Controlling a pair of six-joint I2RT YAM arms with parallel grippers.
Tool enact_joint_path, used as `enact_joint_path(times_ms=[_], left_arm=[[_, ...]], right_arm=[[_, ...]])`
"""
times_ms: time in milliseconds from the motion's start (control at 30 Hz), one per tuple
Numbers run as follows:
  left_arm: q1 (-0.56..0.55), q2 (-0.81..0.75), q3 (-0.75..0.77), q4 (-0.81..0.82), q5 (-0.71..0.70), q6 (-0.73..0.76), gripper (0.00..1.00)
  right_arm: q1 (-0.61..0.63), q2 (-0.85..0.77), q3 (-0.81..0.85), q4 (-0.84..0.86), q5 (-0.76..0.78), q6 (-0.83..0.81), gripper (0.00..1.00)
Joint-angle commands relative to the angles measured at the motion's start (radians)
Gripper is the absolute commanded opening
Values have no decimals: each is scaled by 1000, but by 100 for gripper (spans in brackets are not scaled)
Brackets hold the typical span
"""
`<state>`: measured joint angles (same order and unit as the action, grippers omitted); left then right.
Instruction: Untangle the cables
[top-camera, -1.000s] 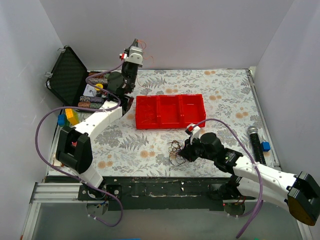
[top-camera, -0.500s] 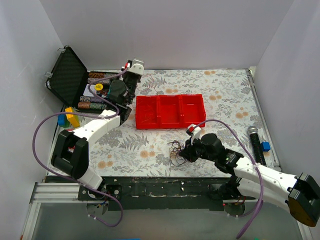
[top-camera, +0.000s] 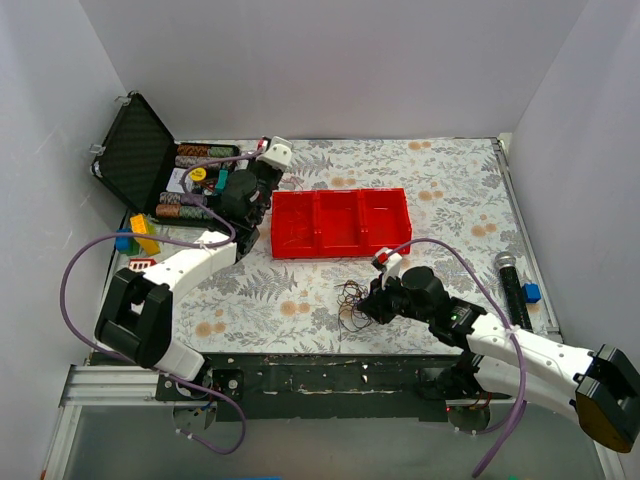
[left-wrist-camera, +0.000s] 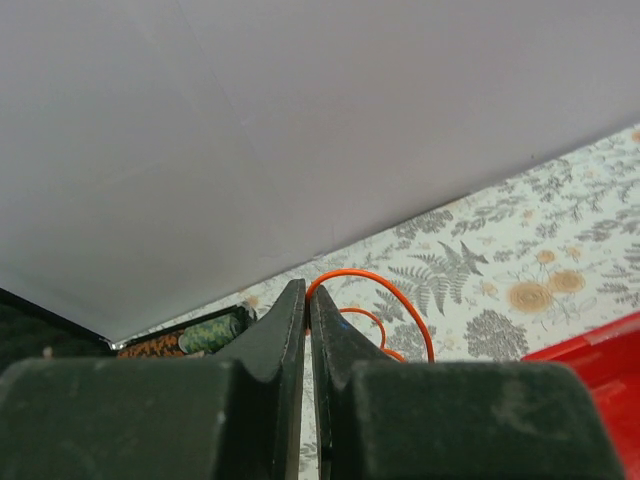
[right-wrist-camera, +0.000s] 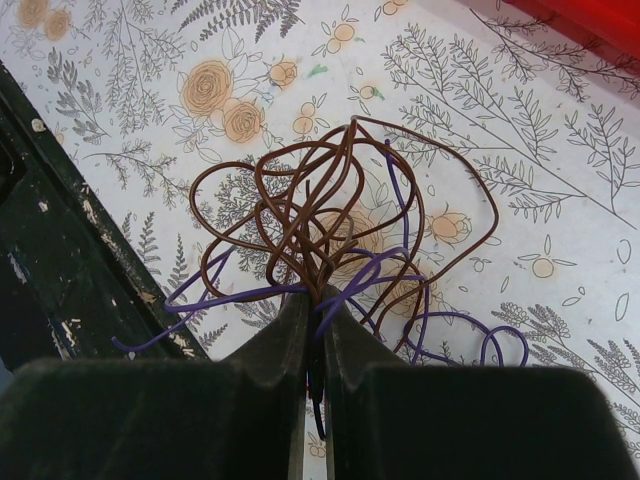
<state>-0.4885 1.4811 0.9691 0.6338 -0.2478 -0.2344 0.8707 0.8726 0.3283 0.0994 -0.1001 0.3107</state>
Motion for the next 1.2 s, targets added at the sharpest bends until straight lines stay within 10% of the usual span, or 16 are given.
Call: enact_joint_path(times_ms=[0, 600, 1167], left_arm=[[-36, 16, 22, -130, 6, -13, 0], [-90, 206, 20, -112, -235, -22, 0], [-148, 334, 197, -379, -168, -89, 1]], right_arm=[[-1, 9, -3, 51, 4, 4, 5], [-6, 14, -18, 57, 16, 2, 4], [-13, 11, -25, 57, 14, 4, 3]])
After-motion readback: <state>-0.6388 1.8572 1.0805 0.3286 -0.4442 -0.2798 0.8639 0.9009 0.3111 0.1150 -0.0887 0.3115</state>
